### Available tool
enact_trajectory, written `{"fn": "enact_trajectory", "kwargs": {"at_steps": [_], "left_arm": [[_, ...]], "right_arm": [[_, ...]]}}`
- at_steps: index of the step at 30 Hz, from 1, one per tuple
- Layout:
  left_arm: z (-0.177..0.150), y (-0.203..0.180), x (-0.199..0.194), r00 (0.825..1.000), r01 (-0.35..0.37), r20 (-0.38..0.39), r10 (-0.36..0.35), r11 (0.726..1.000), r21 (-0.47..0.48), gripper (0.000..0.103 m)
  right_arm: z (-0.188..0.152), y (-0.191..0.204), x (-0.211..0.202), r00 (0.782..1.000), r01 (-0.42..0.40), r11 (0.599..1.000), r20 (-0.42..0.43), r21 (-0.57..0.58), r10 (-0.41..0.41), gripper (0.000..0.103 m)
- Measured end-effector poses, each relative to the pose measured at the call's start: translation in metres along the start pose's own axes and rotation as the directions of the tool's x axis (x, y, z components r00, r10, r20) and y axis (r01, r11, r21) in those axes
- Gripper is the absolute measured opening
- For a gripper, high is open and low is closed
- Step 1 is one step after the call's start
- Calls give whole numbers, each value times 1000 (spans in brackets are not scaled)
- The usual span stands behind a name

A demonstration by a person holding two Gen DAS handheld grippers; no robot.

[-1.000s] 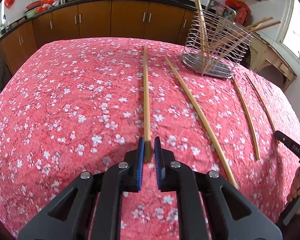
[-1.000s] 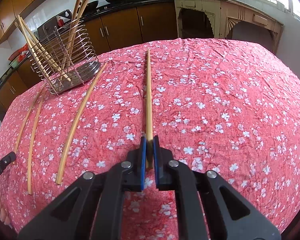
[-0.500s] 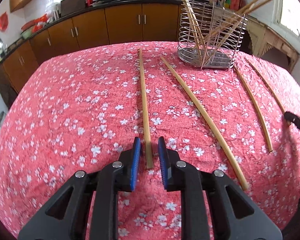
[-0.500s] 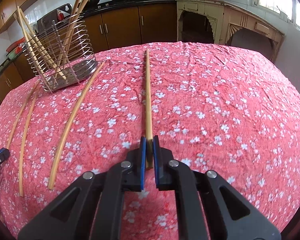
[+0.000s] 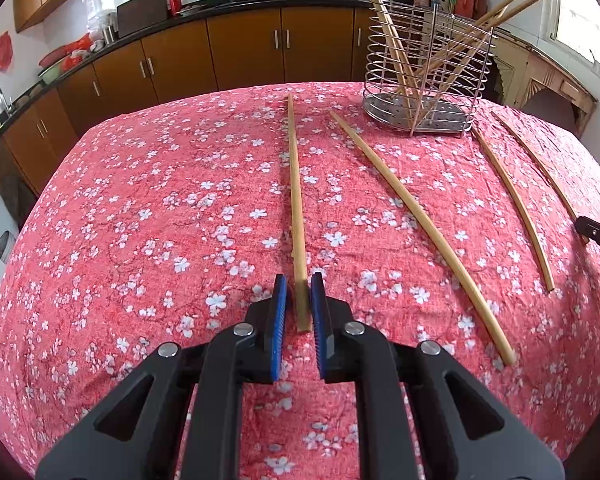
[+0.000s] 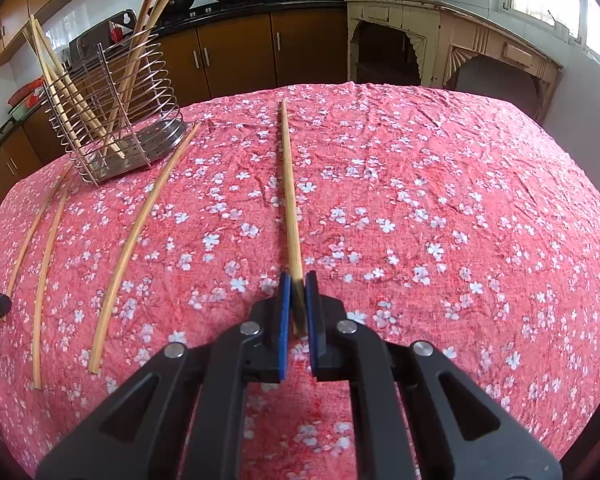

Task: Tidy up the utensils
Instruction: 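Lift both held chopsticks and carry them toward the wire holder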

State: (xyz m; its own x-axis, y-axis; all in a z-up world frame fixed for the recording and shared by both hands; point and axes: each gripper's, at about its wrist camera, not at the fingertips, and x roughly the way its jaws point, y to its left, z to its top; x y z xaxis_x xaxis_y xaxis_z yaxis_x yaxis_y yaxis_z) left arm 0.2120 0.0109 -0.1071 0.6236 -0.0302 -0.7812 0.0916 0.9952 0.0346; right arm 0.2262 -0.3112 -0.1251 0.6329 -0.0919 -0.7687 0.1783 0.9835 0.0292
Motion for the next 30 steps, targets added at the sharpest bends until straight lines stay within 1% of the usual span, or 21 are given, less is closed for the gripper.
{"fn": "enact_trajectory", "kwargs": {"at_steps": [2,4,6,8,10,13,17,20,22,25,26,27,29,30], "left_arm": [[0,-1,0,1000,0,0,0,1000,1,13],[1,-3,0,1000,3,1,-3,1000,-1,7],[1,-3,0,1000,6,0,-6,1000,7,7],[1,1,-1,1000,21,-3,-21,1000,-8,7],[1,6,-10,1000,25,19,-24,1000,-18,7],[3,9,-27,997,29,73,-28,999,-14,6],[5,13,-51,987,28,155,-27,1000,-7,6],[8,14,-73,969,30,245,-24,999,-19,6],[14,15,-83,956,29,293,-20,999,-27,6],[24,17,-103,926,26,378,-8,999,-42,6],[27,17,-107,918,24,396,-4,999,-46,6],[30,19,-113,907,23,421,2,998,-53,6],[37,22,-123,890,25,456,11,997,-73,6],[39,24,-126,884,27,467,12,997,-78,6]], "right_arm": [[-1,2,-1,1000,-2,1000,0,-1,2,9],[-2,2,-3,1000,-4,1000,2,-8,4,8],[-2,2,-5,1000,-11,1000,4,-10,11,8],[0,-1,-12,1000,-14,1000,21,-6,15,8],[3,-5,-28,997,-15,1000,70,-5,15,8],[8,-9,-49,991,-20,1000,131,-8,21,8],[13,-12,-72,979,-26,1000,202,-8,27,8],[17,-13,-90,963,-36,999,268,-6,36,8],[23,-14,-104,947,-37,999,319,-11,39,8],[32,-13,-126,918,-35,999,394,-24,42,8],[36,-13,-134,904,-38,999,424,-28,46,8],[38,-13,-138,898,-39,999,438,-28,47,8],[44,-14,-148,882,-51,998,469,-24,56,8],[49,-14,-154,871,-57,998,488,-23,61,8]]}}
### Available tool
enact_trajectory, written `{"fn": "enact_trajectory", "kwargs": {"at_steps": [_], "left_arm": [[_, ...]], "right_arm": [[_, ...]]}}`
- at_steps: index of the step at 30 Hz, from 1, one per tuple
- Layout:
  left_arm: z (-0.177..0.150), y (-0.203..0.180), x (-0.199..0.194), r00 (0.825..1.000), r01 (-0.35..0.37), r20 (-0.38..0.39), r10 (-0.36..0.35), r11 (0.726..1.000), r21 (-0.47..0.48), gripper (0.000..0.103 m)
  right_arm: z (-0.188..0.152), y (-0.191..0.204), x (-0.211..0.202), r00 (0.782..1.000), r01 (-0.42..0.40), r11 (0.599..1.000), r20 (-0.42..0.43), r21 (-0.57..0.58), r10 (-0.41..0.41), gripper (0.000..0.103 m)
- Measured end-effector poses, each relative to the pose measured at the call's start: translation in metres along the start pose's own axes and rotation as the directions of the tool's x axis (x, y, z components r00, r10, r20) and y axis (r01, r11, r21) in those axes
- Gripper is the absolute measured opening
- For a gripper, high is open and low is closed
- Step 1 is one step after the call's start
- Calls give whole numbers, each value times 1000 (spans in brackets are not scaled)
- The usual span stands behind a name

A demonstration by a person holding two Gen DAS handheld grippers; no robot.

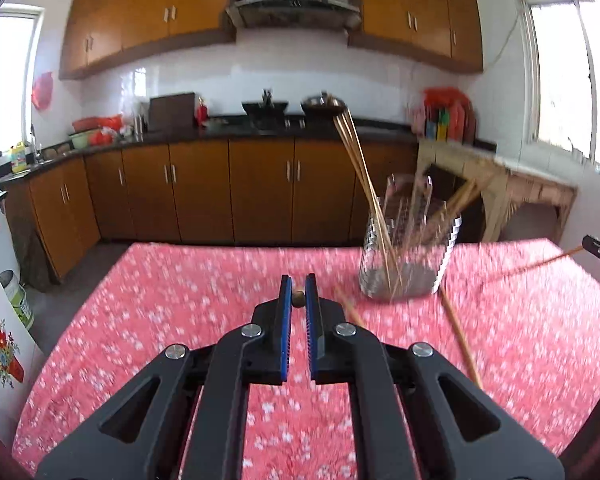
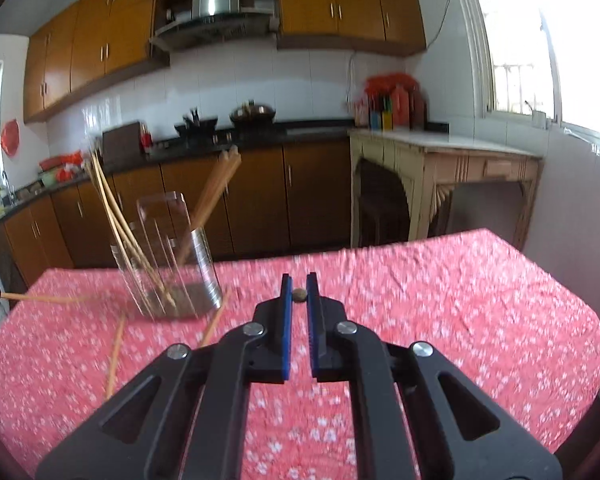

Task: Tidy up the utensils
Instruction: 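Lift both held chopsticks and carry them toward the wire holder, then lower both chopsticks into the wire holder and open both tools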

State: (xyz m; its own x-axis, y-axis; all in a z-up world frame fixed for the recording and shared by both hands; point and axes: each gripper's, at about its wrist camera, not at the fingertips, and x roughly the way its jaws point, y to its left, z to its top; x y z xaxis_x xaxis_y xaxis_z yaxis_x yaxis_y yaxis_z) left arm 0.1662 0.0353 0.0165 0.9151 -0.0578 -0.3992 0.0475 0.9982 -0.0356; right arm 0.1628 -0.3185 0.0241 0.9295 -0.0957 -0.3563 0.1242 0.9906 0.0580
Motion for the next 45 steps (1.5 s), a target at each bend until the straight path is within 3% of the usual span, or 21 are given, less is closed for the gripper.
{"fn": "enact_trajectory", "kwargs": {"at_steps": [16,26,32,36,42,45], "left_arm": [[49,8,-17,991,3,136,7,997,-72,6],[75,-3,-29,981,54,188,-39,996,-73,6],[116,-15,-35,960,129,262,-99,987,-100,6],[152,-30,-30,933,140,352,-82,980,-141,6],[179,-58,0,900,122,435,-35,977,-174,6],[179,-73,25,903,103,428,-25,982,-159,6]], "right_arm": [[55,0,-25,987,-98,994,129,42,92,8],[92,1,-51,963,-219,973,175,70,204,8],[134,16,-64,930,-292,954,254,63,267,8],[161,38,-53,915,-295,955,300,41,270,8],[174,73,4,934,-281,960,234,16,270,8],[169,85,32,945,-280,960,181,10,273,8]]}}
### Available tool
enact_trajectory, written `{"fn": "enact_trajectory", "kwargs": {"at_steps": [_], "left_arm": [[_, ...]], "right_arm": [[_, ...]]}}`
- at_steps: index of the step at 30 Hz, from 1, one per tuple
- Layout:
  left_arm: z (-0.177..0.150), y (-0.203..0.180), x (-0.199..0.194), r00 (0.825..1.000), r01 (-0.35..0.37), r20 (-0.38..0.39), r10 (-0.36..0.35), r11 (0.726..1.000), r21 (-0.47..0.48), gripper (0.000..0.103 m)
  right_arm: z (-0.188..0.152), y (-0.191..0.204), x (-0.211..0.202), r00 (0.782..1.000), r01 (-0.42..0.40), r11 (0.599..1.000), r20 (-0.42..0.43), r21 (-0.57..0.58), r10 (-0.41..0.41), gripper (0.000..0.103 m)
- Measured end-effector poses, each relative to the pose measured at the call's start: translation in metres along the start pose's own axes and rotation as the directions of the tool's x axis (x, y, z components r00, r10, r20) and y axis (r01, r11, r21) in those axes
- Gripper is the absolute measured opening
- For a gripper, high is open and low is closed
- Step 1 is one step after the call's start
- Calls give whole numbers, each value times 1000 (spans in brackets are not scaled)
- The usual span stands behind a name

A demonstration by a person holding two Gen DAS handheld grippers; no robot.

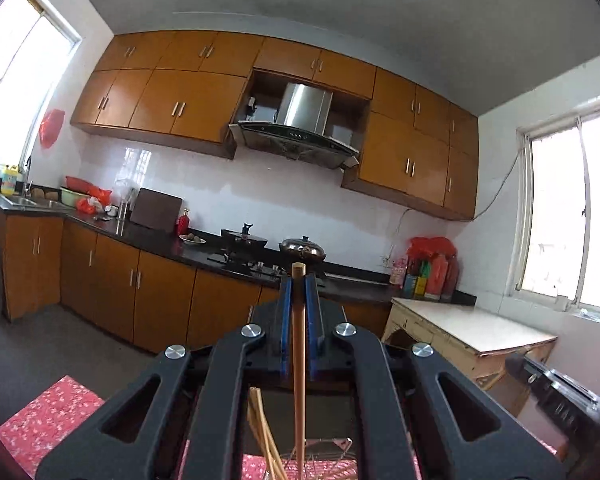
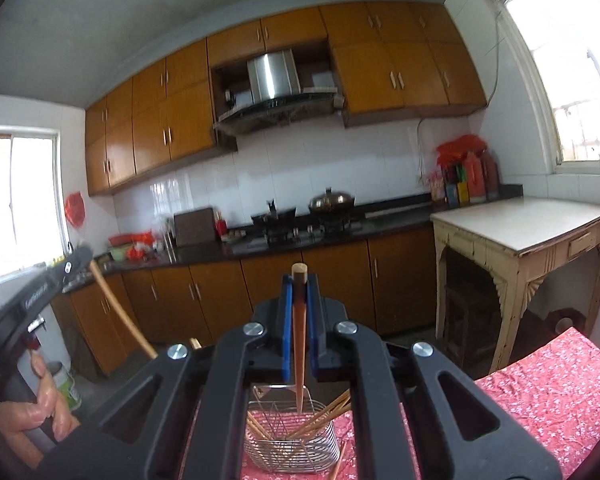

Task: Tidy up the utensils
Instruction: 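Lower both chopsticks into the wire holder and open both tools, then move both open tools down toward the remaining chopsticks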

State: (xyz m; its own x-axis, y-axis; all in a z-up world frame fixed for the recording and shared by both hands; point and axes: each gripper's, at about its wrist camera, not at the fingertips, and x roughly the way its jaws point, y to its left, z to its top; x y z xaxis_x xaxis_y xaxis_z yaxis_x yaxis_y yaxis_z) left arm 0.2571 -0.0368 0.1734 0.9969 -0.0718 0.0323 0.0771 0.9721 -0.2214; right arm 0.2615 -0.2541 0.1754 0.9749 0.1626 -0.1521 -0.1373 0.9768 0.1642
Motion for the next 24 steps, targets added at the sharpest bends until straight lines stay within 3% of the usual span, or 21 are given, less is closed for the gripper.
{"fn": "enact_trajectory", "kwargs": {"at_steps": [6,11,12,13,15,18,22,24], "left_arm": [[-41,-10,42,996,-19,-91,23,999,44,7],[-67,-5,66,982,-50,-177,60,997,65,7],[-68,-2,65,980,-53,-188,63,997,60,7],[-69,0,65,978,-51,-199,61,997,56,7],[-68,6,57,976,-63,-204,76,996,66,13],[-63,18,44,974,-89,-202,103,993,74,27],[-59,35,24,967,-109,-221,123,991,72,29],[-62,43,8,962,-132,-226,150,987,91,36]], "right_arm": [[-22,0,43,994,-27,1000,-105,12,29,8],[-37,-1,70,988,24,1000,-155,-10,-25,10],[-40,-2,72,986,44,999,-159,-16,-46,17],[-42,-4,70,986,53,998,-156,-17,-55,24],[-45,-8,61,988,66,998,-139,-14,-67,27],[-49,-17,45,989,82,997,-125,10,-80,28],[-57,-26,16,987,120,993,-111,13,-118,28],[-67,-31,0,983,143,990,-118,13,-140,28]]}}
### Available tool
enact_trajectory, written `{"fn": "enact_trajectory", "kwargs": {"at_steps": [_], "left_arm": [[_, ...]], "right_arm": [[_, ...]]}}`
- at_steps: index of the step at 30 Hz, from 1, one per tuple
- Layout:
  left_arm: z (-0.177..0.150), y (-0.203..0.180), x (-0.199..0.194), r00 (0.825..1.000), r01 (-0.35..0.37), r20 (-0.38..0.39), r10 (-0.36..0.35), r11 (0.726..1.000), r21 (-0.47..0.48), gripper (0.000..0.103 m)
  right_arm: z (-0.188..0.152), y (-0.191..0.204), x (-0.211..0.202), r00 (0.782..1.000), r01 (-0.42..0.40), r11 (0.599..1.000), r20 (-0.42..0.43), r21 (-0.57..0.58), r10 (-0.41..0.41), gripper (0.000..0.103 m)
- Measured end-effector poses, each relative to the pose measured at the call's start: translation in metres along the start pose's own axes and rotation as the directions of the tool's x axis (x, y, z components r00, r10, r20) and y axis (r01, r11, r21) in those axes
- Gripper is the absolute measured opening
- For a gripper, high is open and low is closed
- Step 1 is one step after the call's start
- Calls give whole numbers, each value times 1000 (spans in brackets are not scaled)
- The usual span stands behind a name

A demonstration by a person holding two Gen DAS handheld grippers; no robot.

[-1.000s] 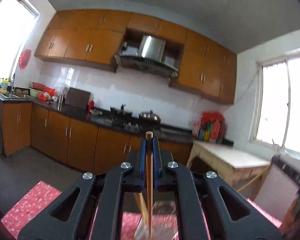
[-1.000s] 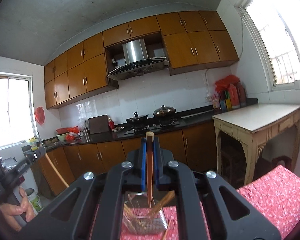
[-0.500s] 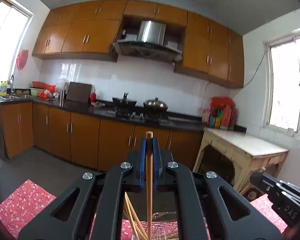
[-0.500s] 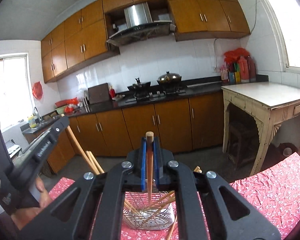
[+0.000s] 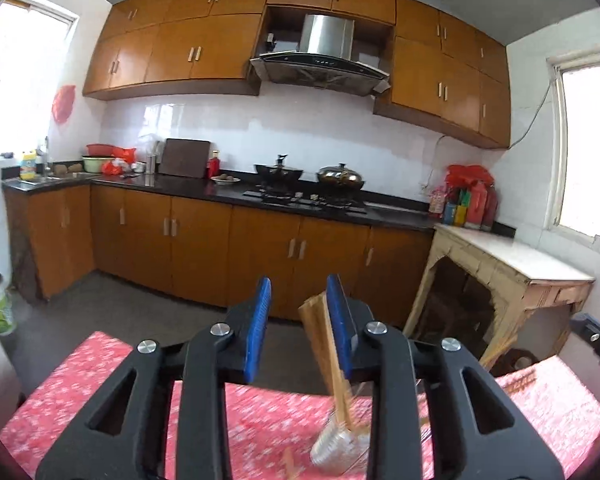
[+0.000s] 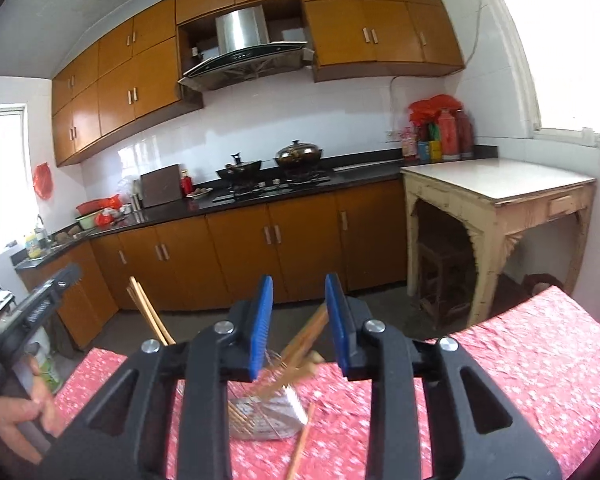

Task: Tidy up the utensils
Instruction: 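Move both open tools down toward the remaining chopsticks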

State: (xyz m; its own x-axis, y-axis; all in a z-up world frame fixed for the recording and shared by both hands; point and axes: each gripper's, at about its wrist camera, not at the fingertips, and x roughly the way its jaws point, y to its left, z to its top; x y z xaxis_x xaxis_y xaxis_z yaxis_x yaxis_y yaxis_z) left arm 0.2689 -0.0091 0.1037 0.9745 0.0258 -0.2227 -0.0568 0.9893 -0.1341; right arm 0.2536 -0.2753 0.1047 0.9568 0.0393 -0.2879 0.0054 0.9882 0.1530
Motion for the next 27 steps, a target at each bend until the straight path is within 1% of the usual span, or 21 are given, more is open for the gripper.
{"fn": "enact_trajectory", "kwargs": {"at_steps": [2,4,7,8,10,11,12,14,15,18,21,24,25,26,27], "left_arm": [[-14,11,-14,1000,-5,-25,5,1000,4,41],[-30,18,-23,998,-9,-60,9,1000,6,42],[-63,27,-31,988,1,-153,-2,1000,-2,46],[-79,30,-33,981,9,-191,-10,1000,-7,47],[-100,29,-34,969,18,-245,-18,1000,-5,50],[-117,28,-34,959,24,-282,-24,1000,-1,53],[-127,26,-33,951,29,-307,-27,1000,0,55],[-146,23,-31,932,37,-360,-35,999,-2,56],[-157,21,-29,919,45,-392,-44,999,-8,56],[-176,17,-25,894,57,-445,-52,998,-2,56],[-187,14,-21,880,63,-472,-50,998,12,56],[-194,12,-21,871,77,-487,-60,997,15,56],[-196,11,-21,869,82,-491,-62,996,19,56],[-197,9,-20,867,87,-494,-64,996,23,57],[-201,6,-22,864,95,-499,-69,995,28,58]], "right_arm": [[-16,-9,-10,1000,15,1000,-25,8,-15,30],[-40,-18,-15,997,28,999,-74,18,-27,31],[-82,-25,-10,983,36,999,-179,29,-30,31],[-96,-25,-5,976,35,999,-218,29,-28,31],[-130,-22,7,951,24,999,-309,38,-11,31],[-141,-20,11,941,18,999,-339,43,-2,31],[-158,-16,16,925,6,999,-381,50,14,31],[-179,-6,21,902,-18,999,-429,51,38,31],[-190,2,23,889,-40,998,-455,44,55,31],[-207,22,29,861,-82,997,-503,8,74,31],[-217,36,36,837,-101,995,-543,-25,71,31],[-227,39,43,817,-91,995,-575,-50,46,30],[-228,38,44,819,-86,995,-573,-57,38,28],[-228,39,44,825,-74,994,-565,-79,17,22],[-227,36,43,825,-63,995,-565,-82,6,11]]}}
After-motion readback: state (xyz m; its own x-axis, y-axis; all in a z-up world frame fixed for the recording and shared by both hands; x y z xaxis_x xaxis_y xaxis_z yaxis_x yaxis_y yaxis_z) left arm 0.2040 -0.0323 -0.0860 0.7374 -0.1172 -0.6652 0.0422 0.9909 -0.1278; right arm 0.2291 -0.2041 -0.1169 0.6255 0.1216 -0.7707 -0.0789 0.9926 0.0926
